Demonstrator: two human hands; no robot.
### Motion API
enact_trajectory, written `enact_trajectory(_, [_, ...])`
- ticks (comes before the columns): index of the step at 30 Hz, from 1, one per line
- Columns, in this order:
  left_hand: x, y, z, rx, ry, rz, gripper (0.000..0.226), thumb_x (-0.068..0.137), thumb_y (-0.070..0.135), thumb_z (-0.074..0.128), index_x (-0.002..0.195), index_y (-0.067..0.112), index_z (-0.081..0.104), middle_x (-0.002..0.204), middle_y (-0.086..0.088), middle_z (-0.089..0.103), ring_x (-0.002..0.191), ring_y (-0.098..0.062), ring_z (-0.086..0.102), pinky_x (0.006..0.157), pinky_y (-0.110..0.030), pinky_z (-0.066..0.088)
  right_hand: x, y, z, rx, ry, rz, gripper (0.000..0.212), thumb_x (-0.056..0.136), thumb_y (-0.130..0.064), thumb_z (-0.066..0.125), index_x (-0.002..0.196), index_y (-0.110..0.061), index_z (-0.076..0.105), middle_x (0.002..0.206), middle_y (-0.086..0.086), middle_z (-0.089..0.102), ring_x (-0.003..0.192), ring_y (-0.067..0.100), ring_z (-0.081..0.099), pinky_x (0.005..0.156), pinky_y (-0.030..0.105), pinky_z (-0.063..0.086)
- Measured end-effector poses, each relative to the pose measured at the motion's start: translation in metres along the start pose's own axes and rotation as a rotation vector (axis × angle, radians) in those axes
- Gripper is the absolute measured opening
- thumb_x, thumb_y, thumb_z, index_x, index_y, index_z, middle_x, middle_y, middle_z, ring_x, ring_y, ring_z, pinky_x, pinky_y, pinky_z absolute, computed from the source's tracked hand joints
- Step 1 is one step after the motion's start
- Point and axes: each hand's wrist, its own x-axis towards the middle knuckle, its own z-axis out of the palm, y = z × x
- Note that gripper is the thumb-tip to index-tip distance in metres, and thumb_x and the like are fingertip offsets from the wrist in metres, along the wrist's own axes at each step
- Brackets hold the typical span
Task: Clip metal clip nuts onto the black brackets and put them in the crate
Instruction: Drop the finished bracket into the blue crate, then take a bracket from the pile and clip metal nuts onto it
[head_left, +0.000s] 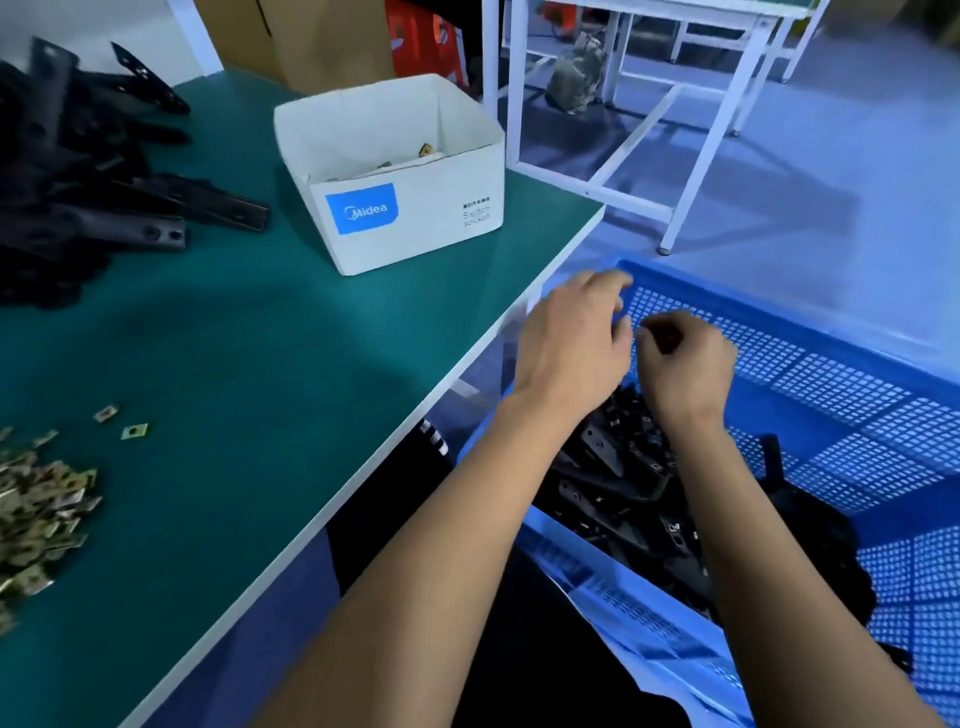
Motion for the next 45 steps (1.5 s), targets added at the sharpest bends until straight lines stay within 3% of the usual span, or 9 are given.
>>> enact_trajectory(3, [0.008,-0.004,-0.061,-0.115,0.315,0.023,0.029,0.088,0.013,0.064,0.116,0.017,0.069,0.096,0.008,0.07,0.083,-0.017,0.067,0.077,-0.04,0.056,-0.007,-0.076,0.005,0.155,0.046,-0.28,0.015,0.09,-0.023,0.062,0.094,-0.018,0.076,0.081,-0.001,0.074,0.072,0.018,0.067,0.073,0.034,0.055])
enact_trajectory(6, [-0.006,-0.036,-0.13,-0.101,0.516,-0.064,0.026,0.085,0.013,0.063,0.109,0.017,0.07,0.086,0.012,0.07,0.076,-0.013,0.067,0.076,-0.038,0.056,-0.035,-0.162,0.028,0.279,-0.084,-0.549,0.011,0.088,-0.02,0.061,0.086,-0.021,0.071,0.065,-0.012,0.06,0.06,0.011,0.052,0.061,0.012,0.039])
enact_trajectory(11, [-0.08,-0.113,-0.227,0.091,0.784,-0.297,0.02,0.084,0.014,0.063,0.102,0.016,0.073,0.082,0.014,0.069,0.08,-0.011,0.069,0.082,-0.036,0.056,-0.109,-0.279,0.096,0.177,-0.562,-0.826,0.013,0.086,-0.017,0.055,0.074,-0.016,0.062,0.065,0.006,0.06,0.065,0.036,0.055,0.057,0.042,0.043])
enact_trajectory(18, [-0.22,-0.199,-0.337,0.362,1.196,-0.602,0.02,0.09,0.018,0.061,0.109,0.015,0.068,0.087,0.014,0.065,0.085,-0.011,0.064,0.079,-0.024,0.047,-0.238,-0.377,0.156,0.113,-0.987,-1.155,0.016,0.085,-0.023,0.071,0.073,-0.025,0.06,0.071,-0.001,0.065,0.074,0.027,0.064,0.062,0.032,0.04])
enact_trajectory(24, [-0.297,-0.242,-0.386,0.687,1.05,-0.989,0.03,0.088,0.031,0.061,0.113,0.016,0.065,0.121,-0.009,0.059,0.118,-0.038,0.047,0.094,-0.042,0.036,-0.303,-0.407,0.189,-0.037,-1.161,-1.464,0.048,0.084,-0.066,0.072,0.111,-0.026,0.069,0.092,-0.008,0.05,0.088,0.015,0.049,0.074,0.033,0.038])
enact_trajectory(29, [-0.304,-0.25,-0.392,0.703,0.997,-1.248,0.05,0.079,0.048,0.071,0.12,0.021,0.06,0.14,-0.011,0.042,0.132,-0.038,0.035,0.104,-0.046,0.031,-0.305,-0.401,0.202,0.093,-1.193,-1.419,0.019,0.089,-0.048,0.076,0.091,-0.031,0.068,0.09,-0.01,0.055,0.088,0.013,0.054,0.072,0.029,0.032])
enact_trajectory(36, [-0.311,-0.251,-0.396,0.621,1.145,-1.372,0.068,0.07,0.039,0.079,0.123,0.012,0.046,0.143,-0.014,0.032,0.125,-0.037,0.036,0.094,-0.048,0.039,-0.299,-0.396,0.207,0.319,-1.196,-1.244,0.014,0.089,-0.034,0.08,0.082,-0.025,0.072,0.078,-0.013,0.067,0.073,0.002,0.061,0.069,0.02,0.047])
enact_trajectory(39, [-0.312,-0.252,-0.394,0.587,1.212,-1.319,0.062,0.071,0.028,0.077,0.122,0.011,0.046,0.145,-0.016,0.029,0.122,-0.036,0.035,0.082,-0.036,0.034,-0.294,-0.395,0.206,0.47,-1.114,-1.101,0.011,0.089,-0.028,0.081,0.083,-0.02,0.075,0.071,-0.012,0.069,0.066,0.001,0.064,0.062,0.011,0.045])
enact_trajectory(45, [-0.305,-0.245,-0.388,0.435,1.298,-1.017,0.057,0.07,0.027,0.085,0.115,0.011,0.054,0.136,-0.014,0.031,0.11,-0.027,0.037,0.103,-0.032,0.039,-0.262,-0.388,0.206,0.49,-1.225,-0.96,0.021,0.089,-0.008,0.078,0.102,-0.024,0.078,0.09,-0.009,0.077,0.082,0.003,0.074,0.078,0.016,0.056])
